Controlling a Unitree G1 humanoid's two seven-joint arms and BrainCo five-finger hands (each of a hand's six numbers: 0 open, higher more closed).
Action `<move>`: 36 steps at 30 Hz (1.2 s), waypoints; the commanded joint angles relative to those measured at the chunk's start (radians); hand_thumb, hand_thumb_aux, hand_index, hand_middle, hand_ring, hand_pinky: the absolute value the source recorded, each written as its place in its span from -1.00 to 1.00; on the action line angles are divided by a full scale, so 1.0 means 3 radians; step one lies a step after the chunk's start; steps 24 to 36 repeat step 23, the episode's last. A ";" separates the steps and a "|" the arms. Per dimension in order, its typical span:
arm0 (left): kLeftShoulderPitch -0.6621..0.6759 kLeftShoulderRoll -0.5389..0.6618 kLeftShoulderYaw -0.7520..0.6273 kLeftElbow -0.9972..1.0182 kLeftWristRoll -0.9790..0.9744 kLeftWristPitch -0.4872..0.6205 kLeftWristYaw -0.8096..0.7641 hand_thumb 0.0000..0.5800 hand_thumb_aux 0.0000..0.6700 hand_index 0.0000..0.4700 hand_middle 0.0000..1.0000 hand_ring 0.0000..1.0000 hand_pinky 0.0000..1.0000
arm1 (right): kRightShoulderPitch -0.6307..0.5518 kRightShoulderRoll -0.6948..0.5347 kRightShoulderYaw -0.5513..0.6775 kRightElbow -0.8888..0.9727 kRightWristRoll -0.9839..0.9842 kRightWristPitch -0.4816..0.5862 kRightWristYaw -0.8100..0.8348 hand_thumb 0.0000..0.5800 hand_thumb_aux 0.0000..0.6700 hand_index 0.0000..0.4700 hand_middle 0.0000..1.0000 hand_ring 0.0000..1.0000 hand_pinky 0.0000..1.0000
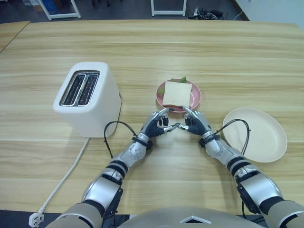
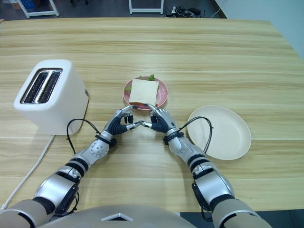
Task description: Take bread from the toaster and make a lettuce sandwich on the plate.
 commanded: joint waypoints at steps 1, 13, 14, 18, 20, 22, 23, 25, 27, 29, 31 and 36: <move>0.0304 0.0009 0.0333 -0.0492 -0.0232 -0.0284 0.0143 -1.00 -1.00 -1.00 -1.00 -1.00 -1.00 | 0.0478 -0.0152 -0.0335 -0.0687 0.0209 -0.0278 -0.0282 -1.00 -1.00 -1.00 -1.00 -1.00 -1.00; 0.0500 -0.0115 0.0679 -0.0758 -0.0294 -0.0056 0.0103 -1.00 -1.00 -1.00 -1.00 -1.00 -1.00 | 0.0775 0.0012 -0.0847 -0.1123 0.0450 -0.0365 -0.0483 -1.00 -1.00 -1.00 -1.00 -1.00 -1.00; 0.0522 -0.0126 0.0686 -0.0791 -0.0308 -0.0039 0.0076 -1.00 -1.00 -1.00 -1.00 -1.00 -1.00 | 0.0789 0.0019 -0.0871 -0.1145 0.0470 -0.0367 -0.0468 -1.00 -1.00 -1.00 -1.00 -1.00 -1.00; 0.0578 -0.0148 0.0723 -0.0894 -0.0361 -0.0002 -0.0022 -1.00 -1.00 -1.00 -1.00 -1.00 -1.00 | 0.0841 0.0026 -0.0957 -0.1220 0.0524 -0.0347 -0.0414 -1.00 -1.00 -1.00 -1.00 -1.00 -1.00; 0.0597 -0.0153 0.0746 -0.0940 -0.0339 0.0015 -0.0037 -1.00 -1.00 -1.00 -1.00 -1.00 -1.00 | 0.0863 0.0032 -0.0988 -0.1255 0.0527 -0.0335 -0.0383 -1.00 -1.00 -1.00 -1.00 -1.00 -1.00; 0.0619 -0.0167 0.0779 -0.0992 -0.0300 0.0017 -0.0013 -1.00 -1.00 -1.00 -1.00 -1.00 -1.00 | 0.0883 0.0040 -0.1011 -0.1286 0.0514 -0.0330 -0.0374 -1.00 -1.00 -1.00 -1.00 -1.00 -1.00; 0.0630 -0.0177 0.0802 -0.1020 -0.0281 0.0021 0.0010 -1.00 -1.00 -1.00 -1.00 -1.00 -1.00 | 0.0895 0.0043 -0.1021 -0.1304 0.0508 -0.0333 -0.0371 -1.00 -1.00 -1.00 -1.00 -1.00 -1.00; 0.0630 -0.0177 0.0802 -0.1020 -0.0281 0.0021 0.0010 -1.00 -1.00 -1.00 -1.00 -1.00 -1.00 | 0.0895 0.0043 -0.1021 -0.1304 0.0508 -0.0333 -0.0371 -1.00 -1.00 -1.00 -1.00 -1.00 -1.00; 0.0630 -0.0177 0.0802 -0.1020 -0.0281 0.0021 0.0010 -1.00 -1.00 -1.00 -1.00 -1.00 -1.00 | 0.0895 0.0043 -0.1021 -0.1304 0.0508 -0.0333 -0.0371 -1.00 -1.00 -1.00 -1.00 -1.00 -1.00; 0.0630 -0.0177 0.0802 -0.1020 -0.0281 0.0021 0.0010 -1.00 -1.00 -1.00 -1.00 -1.00 -1.00 | 0.0895 0.0043 -0.1021 -0.1304 0.0508 -0.0333 -0.0371 -1.00 -1.00 -1.00 -1.00 -1.00 -1.00; 0.0630 -0.0177 0.0802 -0.1020 -0.0281 0.0021 0.0010 -1.00 -1.00 -1.00 -1.00 -1.00 -1.00 | 0.0895 0.0043 -0.1021 -0.1304 0.0508 -0.0333 -0.0371 -1.00 -1.00 -1.00 -1.00 -1.00 -1.00; 0.0630 -0.0177 0.0802 -0.1020 -0.0281 0.0021 0.0010 -1.00 -1.00 -1.00 -1.00 -1.00 -1.00 | 0.0895 0.0043 -0.1021 -0.1304 0.0508 -0.0333 -0.0371 -1.00 -1.00 -1.00 -1.00 -1.00 -1.00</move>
